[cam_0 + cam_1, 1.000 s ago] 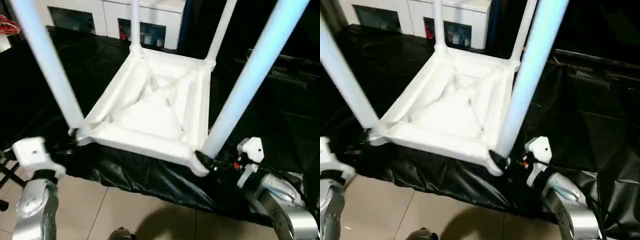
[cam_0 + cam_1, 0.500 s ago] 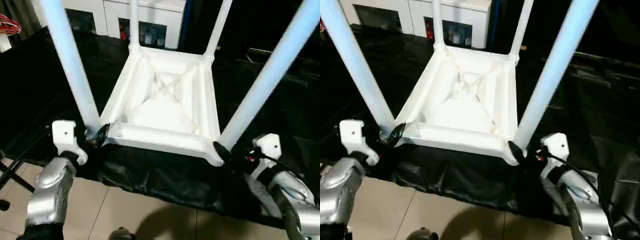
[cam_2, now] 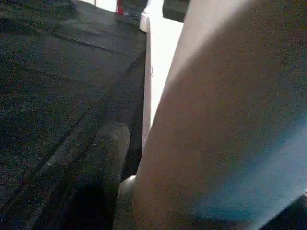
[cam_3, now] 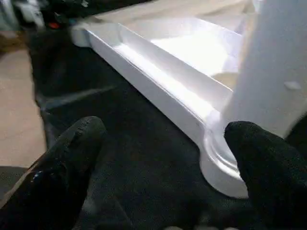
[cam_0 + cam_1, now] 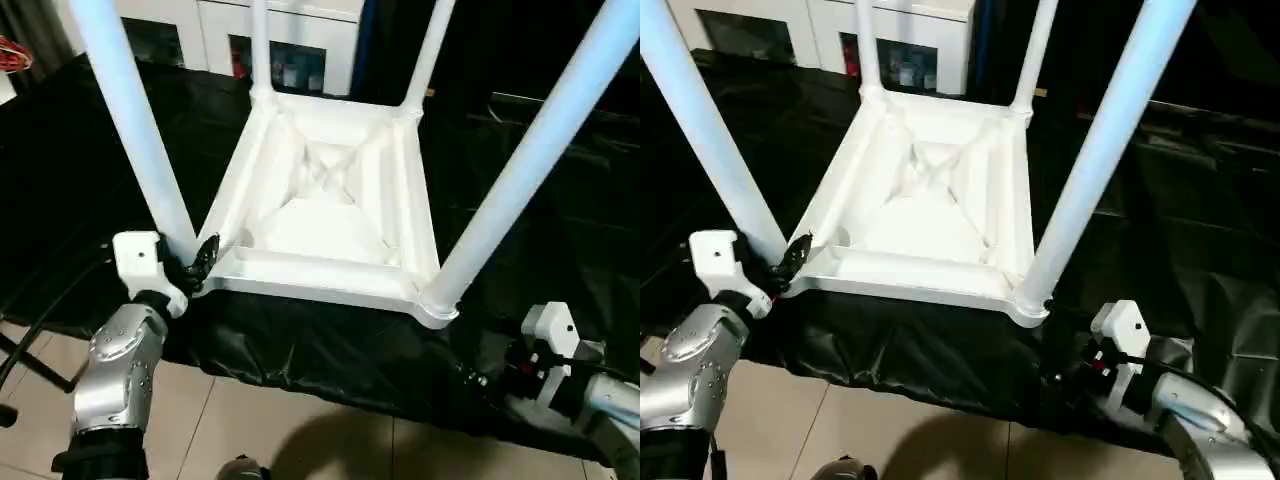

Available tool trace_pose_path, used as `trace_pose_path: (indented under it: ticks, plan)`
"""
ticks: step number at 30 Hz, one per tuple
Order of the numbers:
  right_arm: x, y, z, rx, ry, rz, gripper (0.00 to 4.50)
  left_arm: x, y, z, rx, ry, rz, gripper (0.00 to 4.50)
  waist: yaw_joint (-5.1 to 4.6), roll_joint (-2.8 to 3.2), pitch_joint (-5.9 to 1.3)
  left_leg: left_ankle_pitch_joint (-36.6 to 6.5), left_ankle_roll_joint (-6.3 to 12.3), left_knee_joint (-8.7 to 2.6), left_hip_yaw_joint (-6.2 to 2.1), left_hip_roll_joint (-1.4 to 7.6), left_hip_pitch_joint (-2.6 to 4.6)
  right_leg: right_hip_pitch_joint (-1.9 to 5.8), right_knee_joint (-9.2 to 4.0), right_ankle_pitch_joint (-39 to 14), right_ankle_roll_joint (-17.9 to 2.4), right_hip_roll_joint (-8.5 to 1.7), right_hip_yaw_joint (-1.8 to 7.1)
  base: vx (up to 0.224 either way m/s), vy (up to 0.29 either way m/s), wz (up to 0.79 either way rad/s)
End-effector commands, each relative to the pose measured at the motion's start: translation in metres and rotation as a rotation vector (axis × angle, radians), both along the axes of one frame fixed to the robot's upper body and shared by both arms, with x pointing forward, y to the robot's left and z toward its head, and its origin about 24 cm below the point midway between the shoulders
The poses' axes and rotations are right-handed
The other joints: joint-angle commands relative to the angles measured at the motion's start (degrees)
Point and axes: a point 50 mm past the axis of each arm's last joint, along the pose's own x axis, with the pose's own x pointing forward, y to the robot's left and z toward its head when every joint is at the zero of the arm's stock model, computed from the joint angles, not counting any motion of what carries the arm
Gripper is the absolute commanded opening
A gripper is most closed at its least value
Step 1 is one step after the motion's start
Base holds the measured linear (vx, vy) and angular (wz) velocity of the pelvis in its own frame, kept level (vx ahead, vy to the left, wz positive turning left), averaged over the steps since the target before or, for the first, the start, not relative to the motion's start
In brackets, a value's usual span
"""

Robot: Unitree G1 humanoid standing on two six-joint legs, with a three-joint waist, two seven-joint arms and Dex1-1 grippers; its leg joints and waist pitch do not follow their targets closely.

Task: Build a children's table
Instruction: Rotate leg to tighten, then flip table

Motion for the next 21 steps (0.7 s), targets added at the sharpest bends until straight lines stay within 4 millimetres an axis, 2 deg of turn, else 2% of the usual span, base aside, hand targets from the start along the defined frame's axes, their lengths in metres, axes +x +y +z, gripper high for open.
trace_pose_path:
  ticks: [1, 5, 7, 8, 9, 10, 12, 13, 14, 15, 16, 17, 19, 20, 21]
  plan:
    - [0.005, 0.008, 0.008, 0.011, -0.016, 0.036, 4.50, 0.002, -0.001, -0.005, -0.031, 0.035, 0.013, 2.80, 0.04, 0.12, -2.63, -9.20, 5.25, -4.61, -2.88, 5.37, 0.14, 1.43, -4.65, -12.22, -8.32, -7.41, 4.45, 0.000, 0.000, 0.00]
    - [0.010, 0.015, 0.008, 0.006, -0.036, 0.041, 4.50, 0.002, 0.001, -0.006, -0.035, 0.051, 0.035, 2.69, 0.08, 0.17, -2.72, -8.84, 4.94, -4.50, -2.74, 5.38, 0.27, 1.25, -4.60, -11.92, -8.85, -7.47, 4.46, 0.000, 0.000, 0.00]
    - [0.014, 0.020, 0.007, 0.026, -0.038, 0.034, 4.50, 0.000, -0.001, -0.007, -0.058, 0.053, 0.039, 2.66, 0.05, -0.16, -2.87, -8.39, 4.78, -4.53, -2.78, 5.46, 0.17, 1.37, -4.39, -11.10, -9.22, -7.50, 4.43, 0.000, 0.000, 0.00]
    - [0.015, 0.023, 0.006, 0.034, -0.032, 0.023, 4.50, -0.001, -0.002, -0.007, -0.079, 0.058, 0.045, 2.66, 0.09, 0.03, -2.86, -8.26, 4.71, -4.54, -2.79, 5.46, 0.16, 1.36, -4.33, -10.84, -9.39, -7.50, 4.42, 0.000, 0.000, 0.00]
    - [0.015, 0.028, 0.005, 0.048, -0.028, 0.022, 4.50, -0.003, -0.006, -0.008, -0.123, 0.063, 0.051, 2.66, -0.07, -0.27, -2.92, -8.03, 4.65, -4.57, -2.78, 5.52, 0.08, 1.48, -4.24, -10.42, -9.70, -7.57, 4.43, 0.000, 0.000, 0.00]
    - [0.015, 0.032, 0.004, 0.056, -0.023, 0.028, 4.50, -0.004, -0.012, -0.007, -0.172, 0.065, 0.057, 2.65, 0.02, -0.03, -2.97, -7.85, 4.49, -4.50, -2.78, 5.55, 0.10, 1.46, -4.13, -10.08, -10.03, -7.62, 4.41, 0.000, 0.000, 0.00]
    - [0.013, 0.038, 0.003, 0.070, -0.011, 0.053, 4.50, -0.005, -0.025, -0.006, -0.277, 0.070, 0.064, 2.65, 0.00, -0.25, -3.08, -7.20, 4.67, -4.38, -2.72, 5.58, 0.01, 1.58, -3.99, -8.99, -10.51, -7.66, 4.43, 0.000, 0.000, 0.00]
    - [0.012, 0.041, 0.003, 0.075, -0.007, 0.064, 4.50, -0.005, -0.030, -0.005, -0.312, 0.073, 0.064, 2.65, 0.00, -0.27, -3.23, -6.44, 4.81, -4.26, -2.71, 5.61, -0.06, 1.68, -3.82, -7.89, -10.73, -7.68, 4.41, 0.000, 0.000, 0.00]
    - [0.012, 0.042, 0.003, 0.076, -0.006, 0.067, 4.50, -0.005, -0.035, -0.004, -0.342, 0.075, 0.057, 2.65, 0.11, -0.39, -3.44, -4.24, 5.55, -3.97, -2.63, 5.46, -0.24, 1.72, -3.43, -4.90, -11.02, -7.56, 4.42, 0.000, 0.000, 0.00]
    - [0.012, 0.044, 0.002, 0.080, -0.004, 0.073, 4.50, -0.006, -0.050, -0.002, -0.422, 0.081, 0.040, 2.65, 0.22, -0.45, -3.78, -1.77, 6.47, -3.58, -2.48, 5.24, -0.42, 1.72, -2.89, -0.72, -11.71, -7.39, 4.43, 0.000, 0.000, 0.00]
    - [0.012, 0.044, 0.002, 0.080, -0.004, 0.073, 4.50, -0.006, -0.052, -0.002, -0.428, 0.082, 0.039, 2.65, 0.45, -0.50, -3.89, -0.21, 7.50, -3.26, -2.37, 5.14, -0.60, 1.62, -2.57, 2.68, -12.70, -7.41, 4.44, 0.000, 0.000, 0.00]
    - [0.012, 0.044, 0.002, 0.081, -0.004, 0.072, 4.50, -0.006, -0.057, -0.001, -0.456, 0.086, 0.033, 2.65, 0.54, -0.24, -3.99, 0.24, 7.86, -3.07, -2.33, 5.11, -0.64, 1.58, -2.34, 3.86, -13.05, -7.41, 4.45, 0.000, 0.000, 0.00]
    - [0.013, 0.043, 0.003, 0.080, -0.012, 0.053, 4.50, -0.003, -0.084, 0.004, -0.504, 0.102, -0.027, 2.65, 0.76, -0.44, -3.70, -0.52, 8.90, -2.98, -2.20, 4.99, -0.84, 1.44, -2.64, 3.35, -13.24, -7.28, 4.37, 0.000, 0.000, 0.00]
    - [0.015, 0.042, 0.003, 0.079, -0.012, 0.025, 4.50, -0.002, -0.090, 0.005, -0.492, 0.107, -0.044, 2.65, 0.84, -0.38, -3.56, -2.42, 8.74, -3.16, -2.21, 5.03, -0.71, 1.26, -3.16, -0.91, -11.75, -7.04, 4.35, 0.000, 0.000, 0.00]
    - [0.016, 0.041, 0.003, 0.079, -0.012, 0.021, 4.50, -0.001, -0.090, 0.005, -0.490, 0.108, -0.046, 2.61, 0.86, -0.37, -3.51, -3.17, 8.43, -3.20, -2.27, 5.02, -0.69, 1.28, -3.29, -2.47, -11.20, -7.02, 4.33, 0.000, 0.000, 0.00]
